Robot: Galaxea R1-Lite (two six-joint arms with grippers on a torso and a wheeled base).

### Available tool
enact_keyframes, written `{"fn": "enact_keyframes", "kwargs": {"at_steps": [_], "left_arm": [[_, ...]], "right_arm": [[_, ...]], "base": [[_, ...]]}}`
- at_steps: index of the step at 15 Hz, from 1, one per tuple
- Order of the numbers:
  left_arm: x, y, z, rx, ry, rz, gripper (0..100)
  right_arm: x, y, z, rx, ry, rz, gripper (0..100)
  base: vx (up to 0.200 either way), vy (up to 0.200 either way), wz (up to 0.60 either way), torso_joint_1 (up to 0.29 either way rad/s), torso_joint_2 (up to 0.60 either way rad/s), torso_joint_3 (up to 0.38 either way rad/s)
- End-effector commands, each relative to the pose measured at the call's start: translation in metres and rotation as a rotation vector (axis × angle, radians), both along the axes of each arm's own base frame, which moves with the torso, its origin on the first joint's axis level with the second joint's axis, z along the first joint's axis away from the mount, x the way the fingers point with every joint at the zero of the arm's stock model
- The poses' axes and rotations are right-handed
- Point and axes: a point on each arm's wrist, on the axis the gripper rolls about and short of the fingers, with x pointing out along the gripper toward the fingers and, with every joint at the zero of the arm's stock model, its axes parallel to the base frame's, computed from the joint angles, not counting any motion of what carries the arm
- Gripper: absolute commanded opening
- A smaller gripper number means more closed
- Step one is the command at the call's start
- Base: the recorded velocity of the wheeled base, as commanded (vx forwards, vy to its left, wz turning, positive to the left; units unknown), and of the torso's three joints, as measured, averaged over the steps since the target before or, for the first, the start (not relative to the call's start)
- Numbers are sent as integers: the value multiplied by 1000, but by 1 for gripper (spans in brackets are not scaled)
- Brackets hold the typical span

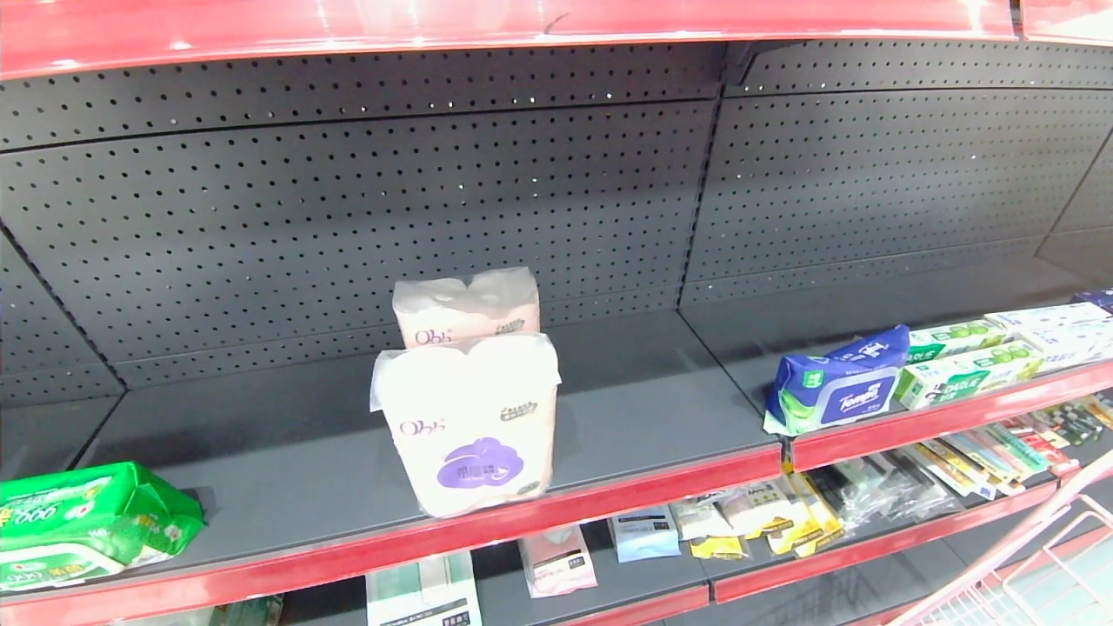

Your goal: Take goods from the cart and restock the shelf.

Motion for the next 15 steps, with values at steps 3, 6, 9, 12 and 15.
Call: {"fn": "enact_keyframes", "kwargs": {"at_steps": [3,6,9,12,15], "left_arm": [[0,0,0,4,3,-2,100],[0,0,0,10,3,10,100],[0,0,0,15,7,29,100],[0,0,0,14,3,35,100],[0,0,0,30,1,66,100]], "right_arm": [[0,0,0,-1,1,-2,100],[0,0,0,-4,1,-2,100],[0,0,0,-1,1,-2,100],[0,0,0,-1,1,0,100],[0,0,0,-1,1,0,100]], "base": [[0,0,0,0,0,0],[0,0,200,-1,-1,-1],[0,0,600,4,1,2],[0,0,400,6,2,0],[0,0,0,0,0,0]]}}
